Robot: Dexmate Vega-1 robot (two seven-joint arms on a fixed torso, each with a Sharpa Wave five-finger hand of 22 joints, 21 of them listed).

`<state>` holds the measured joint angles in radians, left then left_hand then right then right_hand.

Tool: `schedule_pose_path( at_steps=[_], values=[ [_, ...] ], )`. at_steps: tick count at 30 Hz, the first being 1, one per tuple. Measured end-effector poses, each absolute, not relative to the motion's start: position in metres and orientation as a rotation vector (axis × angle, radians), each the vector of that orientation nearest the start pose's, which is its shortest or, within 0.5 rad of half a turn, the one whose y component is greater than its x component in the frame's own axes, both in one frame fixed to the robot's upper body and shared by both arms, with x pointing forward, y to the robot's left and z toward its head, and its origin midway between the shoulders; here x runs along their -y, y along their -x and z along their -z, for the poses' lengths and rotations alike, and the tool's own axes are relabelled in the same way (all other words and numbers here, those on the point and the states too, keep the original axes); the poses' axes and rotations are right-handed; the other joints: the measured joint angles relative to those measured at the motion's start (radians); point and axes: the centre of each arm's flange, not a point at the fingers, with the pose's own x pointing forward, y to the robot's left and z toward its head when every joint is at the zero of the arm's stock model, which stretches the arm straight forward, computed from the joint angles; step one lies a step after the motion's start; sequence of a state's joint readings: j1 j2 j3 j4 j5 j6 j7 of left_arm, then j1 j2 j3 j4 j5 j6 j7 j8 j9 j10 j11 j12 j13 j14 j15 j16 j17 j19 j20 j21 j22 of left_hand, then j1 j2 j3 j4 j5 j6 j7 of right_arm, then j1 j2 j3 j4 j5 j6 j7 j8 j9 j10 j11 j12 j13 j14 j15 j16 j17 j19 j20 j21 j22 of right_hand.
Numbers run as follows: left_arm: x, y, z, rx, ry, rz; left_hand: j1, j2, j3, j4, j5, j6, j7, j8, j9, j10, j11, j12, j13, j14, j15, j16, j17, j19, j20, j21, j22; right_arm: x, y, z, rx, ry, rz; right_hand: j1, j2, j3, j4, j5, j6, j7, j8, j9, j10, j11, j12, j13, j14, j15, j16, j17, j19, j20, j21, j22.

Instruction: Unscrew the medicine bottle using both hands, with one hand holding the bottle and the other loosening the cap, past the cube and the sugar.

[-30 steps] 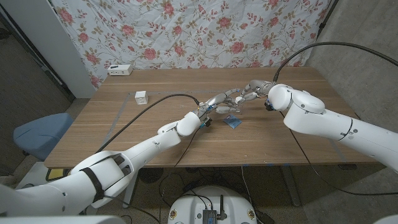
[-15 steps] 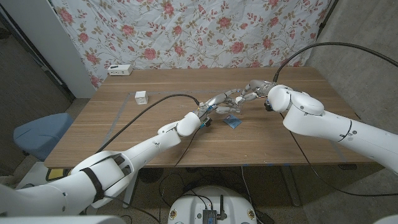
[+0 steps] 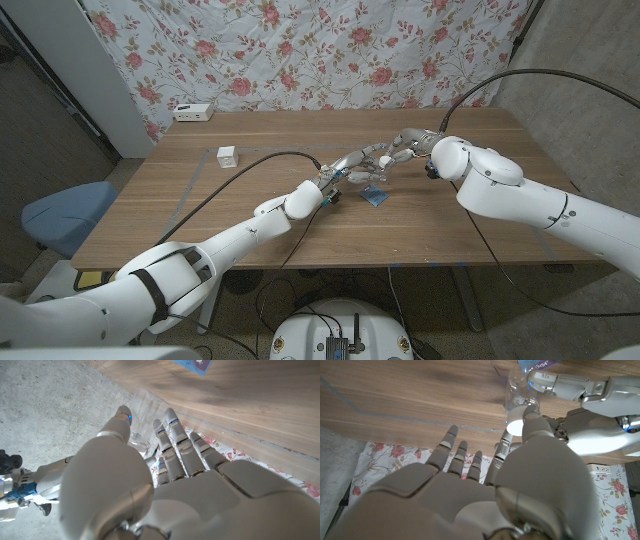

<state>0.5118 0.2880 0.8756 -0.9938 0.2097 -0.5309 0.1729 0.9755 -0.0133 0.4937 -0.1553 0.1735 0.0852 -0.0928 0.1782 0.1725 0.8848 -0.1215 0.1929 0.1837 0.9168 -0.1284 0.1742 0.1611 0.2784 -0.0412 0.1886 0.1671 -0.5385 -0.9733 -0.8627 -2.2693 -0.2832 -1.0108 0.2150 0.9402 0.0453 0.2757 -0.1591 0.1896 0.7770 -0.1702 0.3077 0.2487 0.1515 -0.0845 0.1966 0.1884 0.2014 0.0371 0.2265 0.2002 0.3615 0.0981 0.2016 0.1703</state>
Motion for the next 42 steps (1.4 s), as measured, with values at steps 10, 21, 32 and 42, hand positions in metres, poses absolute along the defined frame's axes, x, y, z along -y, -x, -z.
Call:
schedule_pose_path(
  at_steps=[10,21,32,42],
  values=[
    [-0.034,-0.648,0.034,0.917,-0.837,0.494,-0.003,0.003,0.000,0.000,-0.001,0.004,-0.004,0.000,0.000,0.006,0.006,0.000,0.000,0.000,0.000,0.000,0.000,0.000,0.000,0.000,0.000,0.197,-0.528,-0.054,0.226,1.330,-0.030,0.033,0.027,0.022,-0.009,0.000,-0.009,-0.016,0.000,-0.004,0.002,-0.020,0.000,0.000,-0.011,-0.011,-0.005,0.000,0.000,0.000,0.000,0.000],
    [-0.033,-0.645,0.036,0.916,-0.836,0.494,-0.005,0.005,0.001,0.001,-0.003,0.004,-0.004,0.000,0.000,0.006,0.006,-0.004,0.000,0.000,0.000,0.000,0.000,0.000,0.000,0.000,0.000,0.200,-0.527,-0.053,0.243,1.302,-0.049,0.065,0.055,0.040,-0.015,0.000,-0.009,-0.016,-0.006,-0.013,0.004,-0.043,0.000,-0.002,-0.007,-0.022,-0.005,0.000,-0.005,-0.005,0.000,0.000],
    [-0.033,-0.644,0.037,0.914,-0.834,0.493,-0.008,0.008,0.001,0.001,0.001,0.004,-0.004,0.000,0.000,0.006,0.006,-0.004,0.000,0.000,0.000,0.000,0.000,0.000,0.000,0.000,0.000,0.203,-0.524,-0.052,0.259,1.274,-0.063,0.123,0.076,0.069,-0.022,0.000,0.013,-0.041,-0.012,-0.024,0.001,-0.045,0.000,-0.002,-0.014,-0.036,-0.009,0.000,-0.011,-0.011,-0.006,0.000],
    [-0.033,-0.643,0.040,0.908,-0.834,0.490,-0.009,0.009,0.001,0.001,0.001,0.009,-0.009,0.000,0.000,0.005,0.006,-0.003,0.000,0.000,0.000,0.000,-0.001,0.000,0.000,0.000,0.000,0.204,-0.523,-0.053,0.262,1.257,-0.086,0.161,0.103,0.089,-0.021,0.009,0.032,-0.060,-0.023,-0.029,-0.009,-0.055,-0.005,-0.002,-0.024,-0.037,-0.012,0.000,-0.020,-0.012,-0.010,0.000]
  ],
)
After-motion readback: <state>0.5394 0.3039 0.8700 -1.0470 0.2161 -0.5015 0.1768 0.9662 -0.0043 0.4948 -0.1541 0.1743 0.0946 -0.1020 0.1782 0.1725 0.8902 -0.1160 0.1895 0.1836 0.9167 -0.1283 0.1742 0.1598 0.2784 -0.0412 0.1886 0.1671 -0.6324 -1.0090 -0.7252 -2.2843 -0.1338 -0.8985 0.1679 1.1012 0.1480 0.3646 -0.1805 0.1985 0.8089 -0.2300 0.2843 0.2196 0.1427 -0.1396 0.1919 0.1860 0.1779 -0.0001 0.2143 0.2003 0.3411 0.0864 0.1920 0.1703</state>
